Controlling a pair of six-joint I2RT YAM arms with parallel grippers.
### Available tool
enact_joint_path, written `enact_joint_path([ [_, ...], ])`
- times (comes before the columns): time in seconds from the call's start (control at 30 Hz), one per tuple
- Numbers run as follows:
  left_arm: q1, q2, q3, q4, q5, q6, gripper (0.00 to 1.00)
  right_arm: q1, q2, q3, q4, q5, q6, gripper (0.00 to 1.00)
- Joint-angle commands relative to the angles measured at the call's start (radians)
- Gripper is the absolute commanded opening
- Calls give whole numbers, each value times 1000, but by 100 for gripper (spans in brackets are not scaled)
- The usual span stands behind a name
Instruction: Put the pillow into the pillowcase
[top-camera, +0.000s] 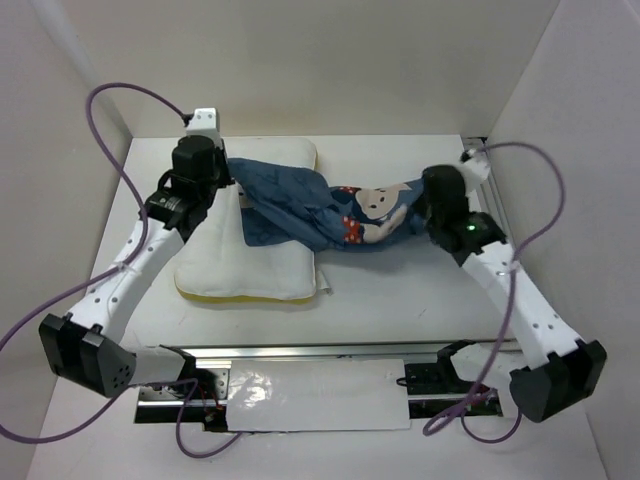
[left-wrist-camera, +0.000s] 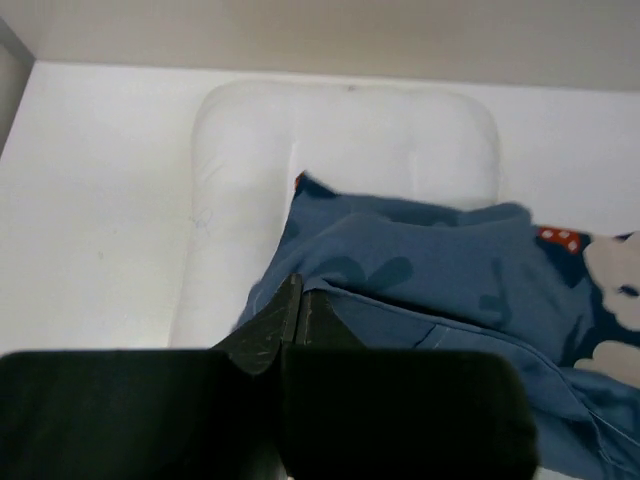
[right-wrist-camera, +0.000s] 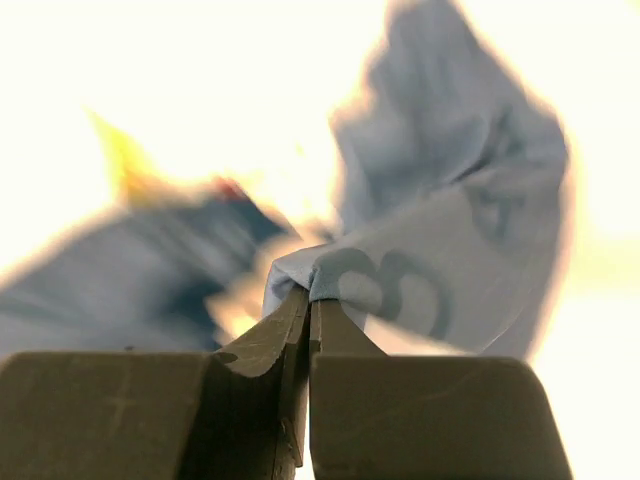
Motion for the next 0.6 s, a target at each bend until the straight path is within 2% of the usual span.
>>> enact_joint_path([
  [0.0, -19, -92, 106, 54, -13, 37, 0, -3, -95, 262, -85, 260, -49, 0],
  [0.03, -37, -121, 132, 54, -35, 57, 0, -3, -109, 306, -85, 341, -49, 0],
  [0.1, -49, -150, 163, 54, -54, 70, 0, -3, -120, 435, -85, 404, -67, 0],
  [0.33, -59, -293, 313, 3, -54, 133, 0, -3, -97, 872, 48, 593, -357, 0],
  [0.37, -59, -308, 339, -8, -54, 142, 0, -3, -86, 911, 76, 625, -441, 0],
  [0.47, -59, -374, 353, -17, -54, 163, 0, 6, -63, 1038, 208, 691, -612, 0],
  [0.53, -59, -399, 362, -26, -104, 172, 0, 30, -53, 1070, 366, 771, -717, 0],
  [0.57, -59, -410, 362, -26, -147, 173, 0, 44, -52, 1071, 434, 792, -845, 0],
])
